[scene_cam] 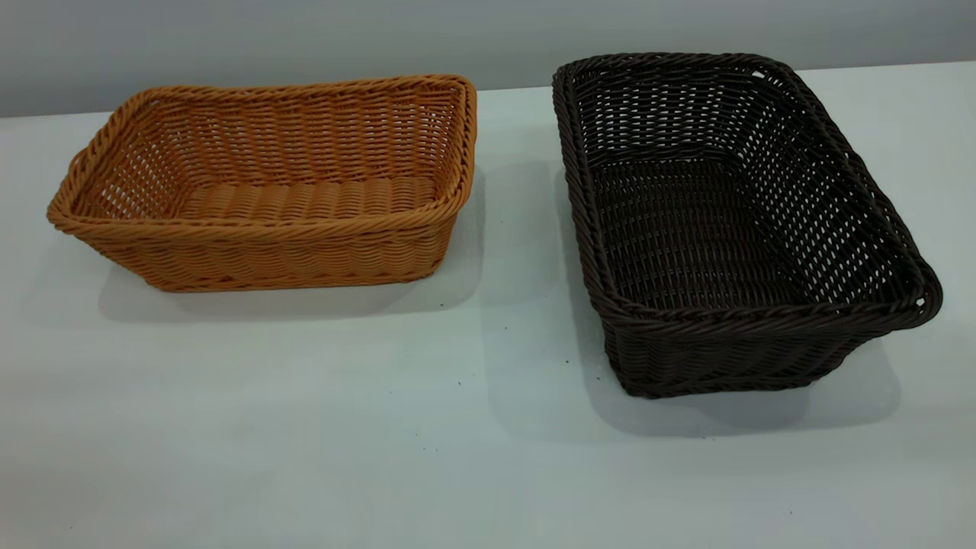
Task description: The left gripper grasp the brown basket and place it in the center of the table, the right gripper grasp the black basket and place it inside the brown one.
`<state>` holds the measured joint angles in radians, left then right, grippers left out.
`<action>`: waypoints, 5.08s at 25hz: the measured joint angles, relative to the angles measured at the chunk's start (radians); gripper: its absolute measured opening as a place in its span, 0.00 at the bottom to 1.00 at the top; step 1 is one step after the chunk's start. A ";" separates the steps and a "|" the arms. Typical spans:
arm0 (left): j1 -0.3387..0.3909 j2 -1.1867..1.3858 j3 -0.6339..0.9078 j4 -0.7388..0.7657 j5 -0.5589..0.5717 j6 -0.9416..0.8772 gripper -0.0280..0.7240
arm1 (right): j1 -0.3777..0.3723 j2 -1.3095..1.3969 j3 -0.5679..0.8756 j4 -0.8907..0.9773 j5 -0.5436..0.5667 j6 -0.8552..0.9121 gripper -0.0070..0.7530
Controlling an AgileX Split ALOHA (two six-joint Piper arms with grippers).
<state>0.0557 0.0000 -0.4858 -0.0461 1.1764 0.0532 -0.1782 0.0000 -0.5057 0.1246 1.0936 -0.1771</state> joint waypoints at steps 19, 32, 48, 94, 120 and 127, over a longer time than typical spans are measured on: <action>0.000 0.000 0.000 -0.015 -0.062 -0.001 0.04 | 0.000 0.000 0.000 0.000 -0.001 -0.001 0.01; 0.000 0.000 0.000 -0.086 -0.068 -0.004 0.04 | 0.000 0.000 0.000 0.056 0.002 0.007 0.01; 0.000 0.093 -0.001 -0.383 -0.237 0.271 0.30 | 0.000 0.073 -0.001 0.233 0.001 -0.038 0.44; -0.277 1.485 -0.210 -0.425 -0.919 1.260 0.71 | 0.019 0.975 0.000 1.082 -0.279 0.159 0.67; -0.313 1.610 -0.210 -0.417 -0.998 1.519 0.71 | 0.621 1.477 -0.001 1.160 -0.836 0.636 0.67; -0.313 1.632 -0.210 -0.417 -1.002 1.518 0.71 | 0.621 1.545 -0.001 1.202 -0.905 0.635 0.66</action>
<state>-0.2576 1.6319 -0.6957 -0.4633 0.1747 1.5713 0.4433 1.5450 -0.5063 1.3270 0.1882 0.4582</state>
